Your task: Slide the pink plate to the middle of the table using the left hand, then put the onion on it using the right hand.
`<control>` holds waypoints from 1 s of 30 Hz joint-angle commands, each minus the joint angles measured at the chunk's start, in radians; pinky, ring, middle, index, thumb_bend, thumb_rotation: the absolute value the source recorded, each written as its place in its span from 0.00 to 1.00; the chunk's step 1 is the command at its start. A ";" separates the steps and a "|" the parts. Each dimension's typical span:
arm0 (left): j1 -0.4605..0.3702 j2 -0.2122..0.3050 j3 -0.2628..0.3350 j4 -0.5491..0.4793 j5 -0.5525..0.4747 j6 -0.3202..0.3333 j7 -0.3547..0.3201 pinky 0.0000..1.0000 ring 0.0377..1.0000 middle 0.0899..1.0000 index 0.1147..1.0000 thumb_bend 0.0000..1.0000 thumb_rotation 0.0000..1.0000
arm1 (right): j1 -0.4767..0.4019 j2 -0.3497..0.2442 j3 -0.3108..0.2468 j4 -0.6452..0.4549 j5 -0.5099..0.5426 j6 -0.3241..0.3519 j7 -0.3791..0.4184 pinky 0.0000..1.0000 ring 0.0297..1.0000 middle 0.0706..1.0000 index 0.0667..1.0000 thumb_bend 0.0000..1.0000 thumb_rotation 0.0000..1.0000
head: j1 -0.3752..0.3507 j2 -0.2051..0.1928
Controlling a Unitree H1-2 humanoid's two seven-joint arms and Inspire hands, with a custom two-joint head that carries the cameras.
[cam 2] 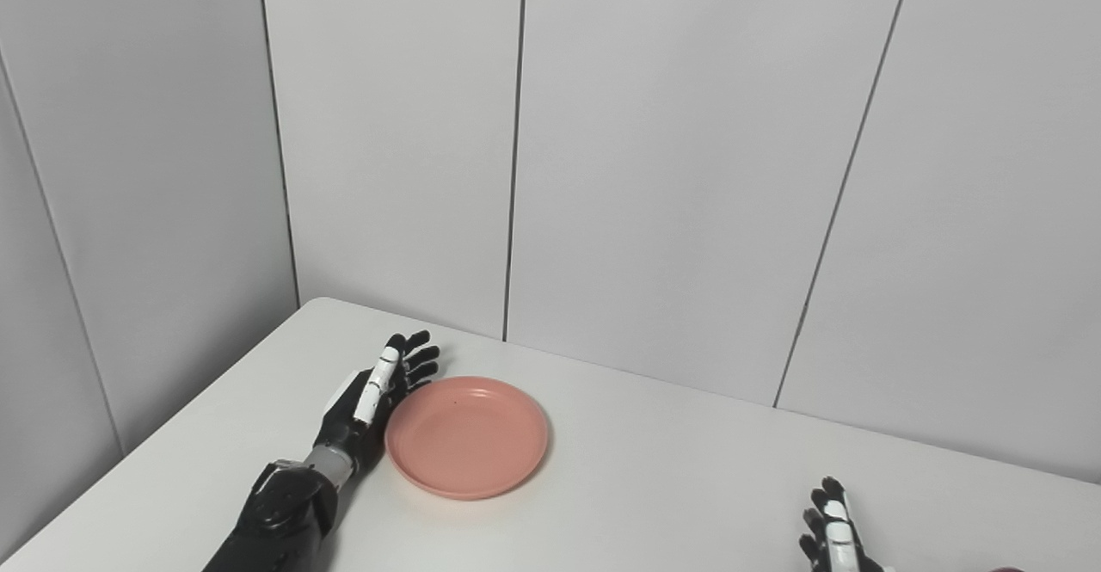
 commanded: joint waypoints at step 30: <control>0.046 -0.106 -0.085 -0.156 0.000 0.074 -0.066 0.89 0.90 0.90 0.89 0.60 1.00 | -0.080 0.071 0.025 0.066 -0.073 -0.126 -0.053 1.00 1.00 1.00 1.00 0.59 0.97 | -0.238 0.024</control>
